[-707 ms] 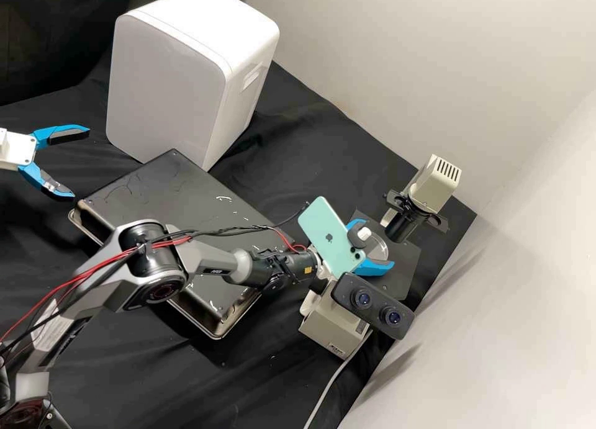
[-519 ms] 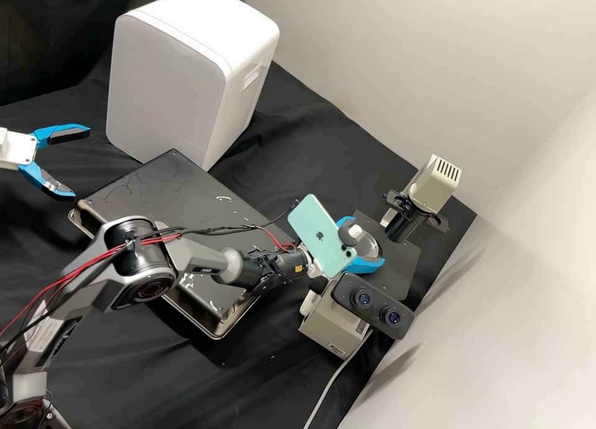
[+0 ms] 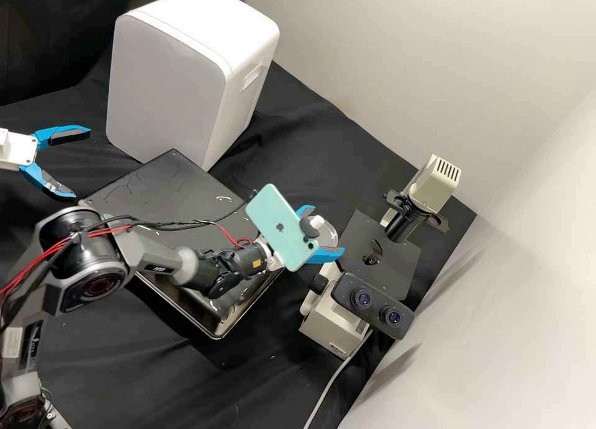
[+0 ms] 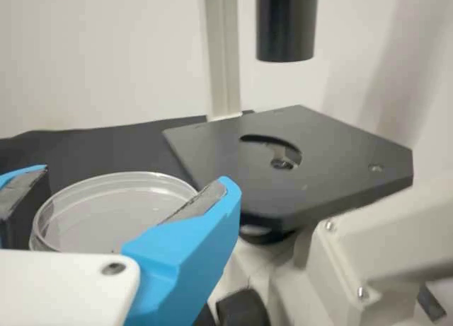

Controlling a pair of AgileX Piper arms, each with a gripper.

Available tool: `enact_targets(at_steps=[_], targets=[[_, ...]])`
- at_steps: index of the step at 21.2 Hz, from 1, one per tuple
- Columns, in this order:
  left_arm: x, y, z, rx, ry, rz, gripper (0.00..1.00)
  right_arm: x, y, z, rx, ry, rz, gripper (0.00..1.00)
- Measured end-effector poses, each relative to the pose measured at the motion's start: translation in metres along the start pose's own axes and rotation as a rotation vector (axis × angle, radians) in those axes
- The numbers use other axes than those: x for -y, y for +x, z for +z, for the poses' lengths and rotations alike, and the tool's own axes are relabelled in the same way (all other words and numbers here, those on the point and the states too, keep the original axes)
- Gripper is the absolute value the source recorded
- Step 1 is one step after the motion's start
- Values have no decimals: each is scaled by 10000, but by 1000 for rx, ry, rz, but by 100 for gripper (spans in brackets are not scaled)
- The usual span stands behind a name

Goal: Place the petri dish on the bench

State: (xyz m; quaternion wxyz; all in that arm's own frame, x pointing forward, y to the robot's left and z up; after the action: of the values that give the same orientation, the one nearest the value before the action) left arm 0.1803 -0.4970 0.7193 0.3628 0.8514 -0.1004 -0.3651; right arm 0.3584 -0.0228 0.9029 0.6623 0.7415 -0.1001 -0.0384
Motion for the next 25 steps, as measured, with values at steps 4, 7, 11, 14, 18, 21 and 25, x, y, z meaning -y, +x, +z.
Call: enact_targets(at_steps=[4, 7, 11, 14, 18, 21, 25], targets=[[0, 0, 0, 0, 0, 0, 100, 54, -296, -29, -39, 11, -1, 0], [0, 0, 0, 0, 0, 0, 100, 85, -446, -66, -84, 6, 5, 0], [0, 0, 0, 0, 0, 0, 100, 197, -589, -75, -115, 9, -11, 0], [0, 0, 0, 0, 0, 0, 100, 334, -666, -48, -120, 4, -46, 0], [0, 0, 0, 0, 0, 0, 100, 512, -752, 11, -117, -39, -78, 0], [0, 0, 0, 0, 0, 0, 100, 632, -758, 100, -90, -52, -96, 0], [0, 1, 3, 2, 0, 0, 100, 719, -760, 234, -40, -39, -114, 0]])
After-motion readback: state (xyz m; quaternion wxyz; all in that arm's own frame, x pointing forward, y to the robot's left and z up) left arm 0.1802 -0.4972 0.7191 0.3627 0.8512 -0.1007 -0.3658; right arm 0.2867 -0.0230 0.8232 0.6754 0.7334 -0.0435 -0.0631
